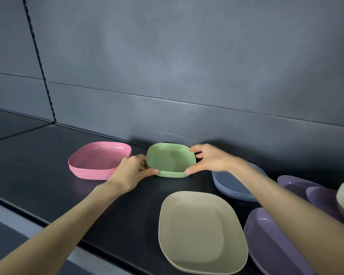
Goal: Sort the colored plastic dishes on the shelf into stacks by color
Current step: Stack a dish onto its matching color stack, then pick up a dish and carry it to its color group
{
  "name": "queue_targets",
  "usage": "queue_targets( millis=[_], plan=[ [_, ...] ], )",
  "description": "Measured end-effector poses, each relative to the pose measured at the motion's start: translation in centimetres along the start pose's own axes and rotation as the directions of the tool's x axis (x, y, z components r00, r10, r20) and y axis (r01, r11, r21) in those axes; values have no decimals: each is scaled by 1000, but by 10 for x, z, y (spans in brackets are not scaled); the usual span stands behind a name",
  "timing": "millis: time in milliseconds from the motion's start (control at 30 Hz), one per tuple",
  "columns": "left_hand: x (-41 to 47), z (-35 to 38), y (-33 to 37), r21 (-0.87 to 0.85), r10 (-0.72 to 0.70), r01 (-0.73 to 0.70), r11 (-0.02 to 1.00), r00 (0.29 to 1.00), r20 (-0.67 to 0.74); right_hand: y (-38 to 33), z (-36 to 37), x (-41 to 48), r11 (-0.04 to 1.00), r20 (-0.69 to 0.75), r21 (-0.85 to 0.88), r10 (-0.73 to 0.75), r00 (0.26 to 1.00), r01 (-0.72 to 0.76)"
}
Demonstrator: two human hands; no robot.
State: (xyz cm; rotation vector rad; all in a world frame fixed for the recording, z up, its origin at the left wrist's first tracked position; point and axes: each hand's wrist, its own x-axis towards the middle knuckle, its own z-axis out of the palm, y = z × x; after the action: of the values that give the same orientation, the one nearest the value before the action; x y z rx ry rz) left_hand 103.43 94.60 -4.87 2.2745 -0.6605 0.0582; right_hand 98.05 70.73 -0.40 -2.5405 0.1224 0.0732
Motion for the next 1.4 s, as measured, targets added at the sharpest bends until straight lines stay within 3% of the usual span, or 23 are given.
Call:
queue_targets(
  millis=[233, 400, 500, 733, 933, 1133, 1400],
  plan=[
    [-2, -5, 6, 101, -31, 26, 995, 999, 44, -4, 0, -10, 999, -22, -53, 3, 1000, -4],
    [-14, -16, 26, 386, 113, -120, 915, 993, 40, -9, -7, -37, 980, -178, -197, -32, 983, -4],
    [-17, -20, 52, 434, 221, -235, 869, 972, 85, -3, -19, -62, 963, -287, -263, -28, 957, -51],
    [-13, -10, 142, 483, 509, -558, 675, 826, 243, 15, -66, -149, 892, -445, -398, 18, 895, -216],
    [-20, 21, 217, 404, 650, -708, 579, 700, 294, 36, -101, -230, 801, -548, -455, 93, 831, -390],
    [-38, 68, 259, 255, 669, -758, 600, 650, 360, 70, -115, -297, 749, -575, -451, 173, 800, -486],
    [-59, 131, 287, 66, 527, -617, 784, 718, 454, 118, -120, -349, 824, -507, -317, 272, 818, -471]
  ],
)
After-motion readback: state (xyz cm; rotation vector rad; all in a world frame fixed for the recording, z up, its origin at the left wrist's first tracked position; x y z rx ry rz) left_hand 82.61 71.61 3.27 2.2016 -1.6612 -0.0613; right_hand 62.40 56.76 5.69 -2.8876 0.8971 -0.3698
